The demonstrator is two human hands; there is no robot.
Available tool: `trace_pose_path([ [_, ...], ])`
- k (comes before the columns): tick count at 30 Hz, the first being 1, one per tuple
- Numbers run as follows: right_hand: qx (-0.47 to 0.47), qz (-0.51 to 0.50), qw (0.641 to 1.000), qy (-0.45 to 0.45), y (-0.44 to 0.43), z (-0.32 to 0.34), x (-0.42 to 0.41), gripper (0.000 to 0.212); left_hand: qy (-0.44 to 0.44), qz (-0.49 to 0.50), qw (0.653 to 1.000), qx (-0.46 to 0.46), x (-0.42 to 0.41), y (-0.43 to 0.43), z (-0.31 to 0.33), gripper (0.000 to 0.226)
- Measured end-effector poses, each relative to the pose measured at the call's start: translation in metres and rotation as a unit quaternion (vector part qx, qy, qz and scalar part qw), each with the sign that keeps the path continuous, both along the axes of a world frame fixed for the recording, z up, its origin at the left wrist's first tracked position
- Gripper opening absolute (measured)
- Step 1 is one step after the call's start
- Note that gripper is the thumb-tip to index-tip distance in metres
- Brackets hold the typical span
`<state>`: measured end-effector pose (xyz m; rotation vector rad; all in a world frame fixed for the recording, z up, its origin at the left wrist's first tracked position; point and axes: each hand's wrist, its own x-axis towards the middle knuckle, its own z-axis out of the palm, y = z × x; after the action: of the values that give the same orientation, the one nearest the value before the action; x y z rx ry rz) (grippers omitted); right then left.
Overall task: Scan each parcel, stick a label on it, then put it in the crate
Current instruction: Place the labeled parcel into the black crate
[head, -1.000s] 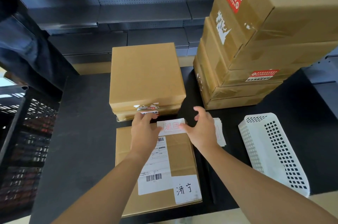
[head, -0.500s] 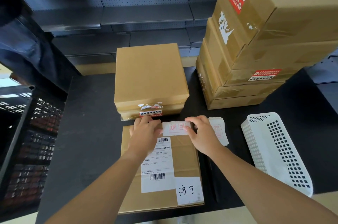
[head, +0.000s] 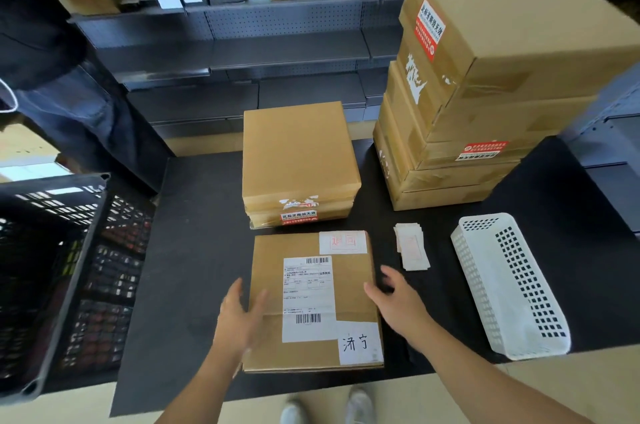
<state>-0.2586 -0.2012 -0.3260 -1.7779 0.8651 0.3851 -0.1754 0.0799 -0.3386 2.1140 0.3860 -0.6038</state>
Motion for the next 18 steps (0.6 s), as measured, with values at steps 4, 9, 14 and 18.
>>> trace_pose_path([
  [4,0.05,-0.061,0.997,0.018,0.024,-0.005,-0.024,0.066,0.041,0.011,0.996,-0.077,-0.02,0.002,-0.001,0.058],
  [9,0.079,-0.106,0.991,0.016,0.038,-0.011,-0.035,0.062,0.061,0.024,0.991,-0.117,-0.024,0.007,-0.004,0.06],
  [14,0.075,-0.121,0.99,0.009,0.044,-0.006,-0.036,0.06,0.054,0.035,0.988,-0.142,-0.028,0.006,-0.003,0.062],
  [18,0.073,-0.132,0.988,-0.015,0.047,0.007,-0.036,0.059,0.035,0.036,0.986,-0.159,-0.03,0.01,0.006,0.063],
])
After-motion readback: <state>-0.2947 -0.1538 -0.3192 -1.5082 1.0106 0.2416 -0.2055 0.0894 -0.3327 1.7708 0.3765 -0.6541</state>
